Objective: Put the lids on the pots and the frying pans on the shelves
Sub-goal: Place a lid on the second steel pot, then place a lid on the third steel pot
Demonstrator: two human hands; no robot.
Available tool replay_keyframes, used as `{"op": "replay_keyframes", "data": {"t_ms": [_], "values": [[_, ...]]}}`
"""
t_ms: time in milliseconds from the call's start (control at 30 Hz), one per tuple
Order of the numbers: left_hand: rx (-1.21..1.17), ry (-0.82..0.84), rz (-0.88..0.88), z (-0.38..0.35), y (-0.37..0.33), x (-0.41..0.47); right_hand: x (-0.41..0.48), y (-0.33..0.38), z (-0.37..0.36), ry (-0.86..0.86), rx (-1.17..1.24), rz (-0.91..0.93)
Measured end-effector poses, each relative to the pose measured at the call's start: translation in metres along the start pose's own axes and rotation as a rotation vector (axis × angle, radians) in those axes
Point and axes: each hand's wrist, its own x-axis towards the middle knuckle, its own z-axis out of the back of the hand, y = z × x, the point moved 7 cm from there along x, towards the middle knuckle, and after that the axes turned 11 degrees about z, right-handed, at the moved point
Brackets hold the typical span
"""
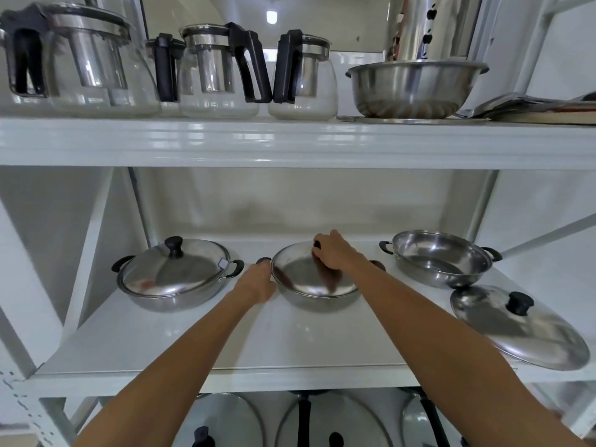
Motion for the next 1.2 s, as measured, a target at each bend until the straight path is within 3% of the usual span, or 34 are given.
{"op": "replay_keyframes", "data": {"t_ms": [233, 333, 433, 533, 700, 767, 933, 1067, 1200], "values": [[0.085, 0.065, -0.013, -0.003, -0.002, -0.006, -0.018, -0.004, 0.006, 0.007, 0.010, -0.095], [-0.016, 0.043, -0.004, -0.001, 0.007, -0.005, -0.041, -0.025, 0.023, 0.047, -0.013, -0.135], [-0.205, -0.105, 0.000, 0.001, -0.007, -0.008, -0.078, -0.048, 0.026, 0.045, -0.095, -0.158], [-0.293, -0.227, -0.132, -0.011, -0.053, -0.032, -0.116, -0.077, 0.019, 0.074, -0.208, -0.165], [-0.314, -0.200, -0.335, -0.036, -0.135, -0.084, -0.160, -0.151, 0.027, 0.228, -0.246, -0.231], [-0.274, -0.206, -0.398, -0.045, -0.163, -0.096, -0.183, -0.183, 0.047, 0.158, -0.256, -0.300], [-0.101, -0.149, -0.332, -0.089, -0.227, -0.077, -0.233, -0.271, 0.088, -0.031, -0.324, -0.425], [-0.008, -0.093, -0.253, -0.126, -0.276, -0.059, -0.250, -0.325, 0.085, 0.093, -0.260, -0.458], [-0.010, -0.038, -0.266, -0.165, -0.316, -0.050, -0.250, -0.333, 0.086, 0.115, -0.172, -0.316]]}}
